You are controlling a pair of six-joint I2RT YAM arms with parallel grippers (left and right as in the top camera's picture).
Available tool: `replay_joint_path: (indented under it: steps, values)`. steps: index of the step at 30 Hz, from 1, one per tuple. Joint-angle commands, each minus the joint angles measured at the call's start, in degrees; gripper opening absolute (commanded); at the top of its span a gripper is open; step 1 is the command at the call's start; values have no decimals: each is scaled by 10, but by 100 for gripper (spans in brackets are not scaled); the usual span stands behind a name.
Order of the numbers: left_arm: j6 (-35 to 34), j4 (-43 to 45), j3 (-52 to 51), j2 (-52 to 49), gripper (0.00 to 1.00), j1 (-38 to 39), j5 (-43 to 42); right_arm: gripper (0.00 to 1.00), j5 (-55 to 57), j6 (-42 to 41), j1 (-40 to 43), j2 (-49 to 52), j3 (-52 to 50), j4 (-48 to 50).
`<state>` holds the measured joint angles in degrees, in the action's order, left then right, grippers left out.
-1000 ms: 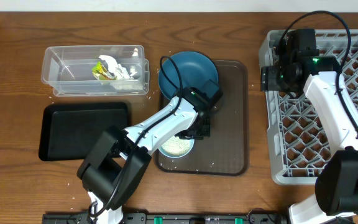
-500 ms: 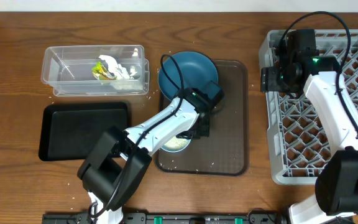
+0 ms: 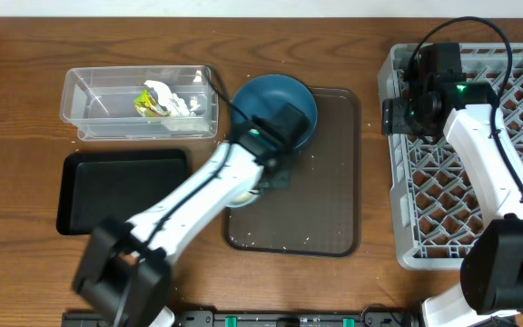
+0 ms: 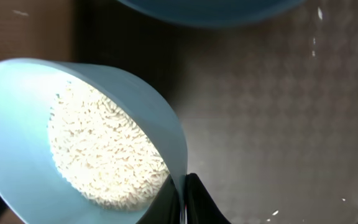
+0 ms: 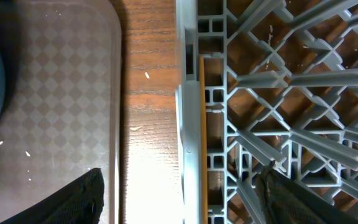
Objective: Sort waste into correct bins and load items into the dishwasher rack
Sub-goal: 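Carry the bowl over the black tray and tip the rice onto it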
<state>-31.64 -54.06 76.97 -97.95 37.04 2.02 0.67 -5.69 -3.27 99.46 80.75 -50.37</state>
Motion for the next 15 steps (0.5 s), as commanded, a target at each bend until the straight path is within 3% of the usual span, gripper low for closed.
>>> replay_joint_path:
  steps: [1, 5, 15]
  values:
    - [39, -15, 9, 41, 6, -46, 21, 78, 7, -4, 7, -14, 10, -2]
    - [63, -26, 9, 74, 6, -119, 6, 78, 7, -4, 9, -14, 10, -3]
    - [187, -23, -6, 91, 6, -366, -210, 78, 11, -4, 10, -14, 10, -8]
